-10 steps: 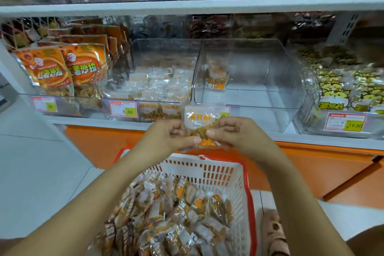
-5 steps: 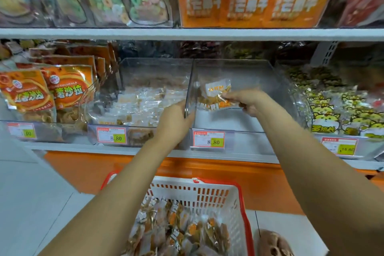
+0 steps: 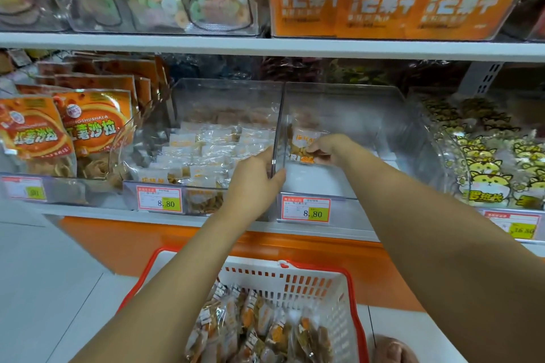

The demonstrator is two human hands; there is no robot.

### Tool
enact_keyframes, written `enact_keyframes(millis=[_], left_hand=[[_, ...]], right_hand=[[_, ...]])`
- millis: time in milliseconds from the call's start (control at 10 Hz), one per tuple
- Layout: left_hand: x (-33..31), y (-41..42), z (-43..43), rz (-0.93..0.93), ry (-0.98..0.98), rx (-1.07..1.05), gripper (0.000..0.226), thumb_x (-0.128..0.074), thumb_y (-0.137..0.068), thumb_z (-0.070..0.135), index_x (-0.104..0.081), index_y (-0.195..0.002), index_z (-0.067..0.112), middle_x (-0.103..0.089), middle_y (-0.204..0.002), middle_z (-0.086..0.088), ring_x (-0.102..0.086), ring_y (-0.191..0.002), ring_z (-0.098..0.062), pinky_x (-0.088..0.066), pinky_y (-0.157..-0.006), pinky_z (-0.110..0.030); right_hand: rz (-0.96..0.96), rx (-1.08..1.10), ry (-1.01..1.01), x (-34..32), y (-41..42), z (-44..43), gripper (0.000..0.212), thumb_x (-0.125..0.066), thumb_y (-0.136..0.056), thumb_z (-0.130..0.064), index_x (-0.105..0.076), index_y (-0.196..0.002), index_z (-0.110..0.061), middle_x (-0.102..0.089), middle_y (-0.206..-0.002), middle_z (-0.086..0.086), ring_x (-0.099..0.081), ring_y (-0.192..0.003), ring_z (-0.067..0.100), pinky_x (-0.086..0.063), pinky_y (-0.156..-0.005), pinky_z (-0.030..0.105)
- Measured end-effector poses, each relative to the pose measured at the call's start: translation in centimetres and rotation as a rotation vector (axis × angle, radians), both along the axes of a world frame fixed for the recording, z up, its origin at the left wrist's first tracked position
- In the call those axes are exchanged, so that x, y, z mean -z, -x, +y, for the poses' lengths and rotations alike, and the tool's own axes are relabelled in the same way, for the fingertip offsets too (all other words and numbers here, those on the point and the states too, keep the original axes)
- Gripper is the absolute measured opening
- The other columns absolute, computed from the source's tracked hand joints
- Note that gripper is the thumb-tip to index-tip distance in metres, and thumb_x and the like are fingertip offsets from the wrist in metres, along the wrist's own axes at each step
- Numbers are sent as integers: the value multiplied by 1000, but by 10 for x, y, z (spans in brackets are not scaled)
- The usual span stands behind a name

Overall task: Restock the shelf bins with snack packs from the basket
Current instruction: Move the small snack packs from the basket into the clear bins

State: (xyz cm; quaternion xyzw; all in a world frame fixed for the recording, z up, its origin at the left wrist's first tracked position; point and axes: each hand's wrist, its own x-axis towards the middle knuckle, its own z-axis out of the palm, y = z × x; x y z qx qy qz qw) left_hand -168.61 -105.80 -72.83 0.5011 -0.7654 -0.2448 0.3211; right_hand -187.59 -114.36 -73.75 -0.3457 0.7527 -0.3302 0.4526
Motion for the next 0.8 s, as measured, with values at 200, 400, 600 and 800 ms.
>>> enact_keyframes(millis=[200, 400, 600, 800], left_hand=[[-1, 1, 1, -3, 33, -9, 18, -56, -94, 17, -61, -111, 16, -49, -65, 15, -48, -60, 1, -35, -52, -2], [-3, 1, 4, 10, 21, -8, 12, -55, -94, 16, -58, -104, 21, -49, -63, 13, -48, -58, 0, -37, -52, -4], [0, 4, 4, -19, 43, -38, 13, -52, -93, 14, -60, -103, 14, -50, -63, 6, -49, -56, -8, -41, -54, -19], [2, 3, 10, 96, 60, -32, 30, -60, -91, 21, -61, -121, 15, -69, -87, -4, -64, -79, -18, -54, -75, -33]], right_hand=[[324, -126, 32, -3, -13, -4, 29, -57, -90, -8, -43, -65, -10, -53, -91, 14, -53, -78, 22, -50, -77, 30], [247, -158, 25, -8, -7, 4, 32, -50, -92, -2, -39, -67, -16, -47, -80, 7, -48, -75, 20, -42, -77, 28], [176, -196, 36, -24, -16, 16, 33, -55, -92, -5, -55, -124, -1, -59, -119, 15, -57, -88, 22, -48, -83, 30], [366, -148, 142, -46, -21, 47, 37, -52, -96, -22, -53, -127, 0, -56, -124, 16, -55, -112, 28, -44, -92, 33]])
